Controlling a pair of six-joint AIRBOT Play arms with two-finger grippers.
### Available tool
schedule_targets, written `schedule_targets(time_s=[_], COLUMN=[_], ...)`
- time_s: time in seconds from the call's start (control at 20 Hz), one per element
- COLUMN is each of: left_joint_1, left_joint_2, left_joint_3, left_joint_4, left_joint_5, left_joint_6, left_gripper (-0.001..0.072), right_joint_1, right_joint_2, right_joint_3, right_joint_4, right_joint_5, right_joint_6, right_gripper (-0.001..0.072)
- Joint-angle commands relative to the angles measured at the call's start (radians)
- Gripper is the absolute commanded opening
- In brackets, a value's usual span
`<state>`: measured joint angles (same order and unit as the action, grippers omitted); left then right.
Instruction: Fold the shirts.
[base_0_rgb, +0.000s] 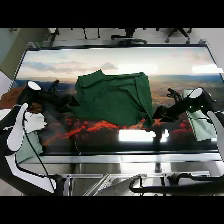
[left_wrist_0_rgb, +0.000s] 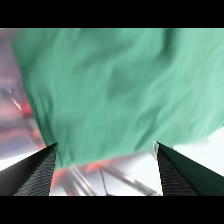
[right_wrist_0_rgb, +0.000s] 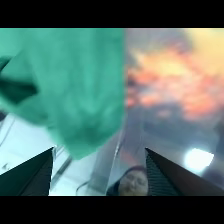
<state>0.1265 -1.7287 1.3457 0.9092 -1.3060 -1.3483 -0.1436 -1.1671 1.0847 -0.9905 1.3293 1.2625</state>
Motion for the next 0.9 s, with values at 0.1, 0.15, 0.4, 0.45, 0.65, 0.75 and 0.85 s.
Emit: schedule_targets(time_s=[0.1, 0.15, 0.4, 0.45, 0.65, 0.75, 0.85], left_joint_1=[-0.084, -0.105, -0.134, -0.134, -0.134, -0.134, -0.134], left_joint_2=[0.105, 0.103, 0.1, 0.1, 0.101, 0.116, 0.198], left_joint_3=[-0.254, -0.264, -0.27, -0.27, -0.264, -0.206, -0.091], left_joint_4=[0.004, 0.005, 0.006, 0.007, 0.003, 0.003, 0.002], left_joint_5=[0.275, 0.307, 0.394, 0.394, 0.417, 0.375, 0.284], left_joint_6=[0.031, 0.031, 0.032, 0.032, 0.058, 0.063, 0.065], left_gripper=[0.0668, 0.0668, 0.0404, 0.0284, 0.0013, 0.0012, 0.0012], right_joint_1=[0.076, 0.09, 0.1, 0.1, 0.1, 0.093, 0.079], right_joint_2=[0.006, -0.005, -0.057, -0.061, -0.065, -0.047, 0.014], right_joint_3=[-0.016, -0.03, -0.047, -0.047, -0.042, 0.002, 0.111], right_joint_4=[0.05, 0.048, 0.041, 0.041, 0.069, 0.096, 0.126], right_joint_5=[0.006, -0.011, -0.086, -0.109, -0.196, -0.168, -0.106], right_joint_6=[-0.023, -0.01, -0.002, -0.002, -0.026, -0.064, -0.096], right_gripper=[0.0623, 0.0609, 0.0446, 0.0343, 0.0019, 0.0018, 0.0018])
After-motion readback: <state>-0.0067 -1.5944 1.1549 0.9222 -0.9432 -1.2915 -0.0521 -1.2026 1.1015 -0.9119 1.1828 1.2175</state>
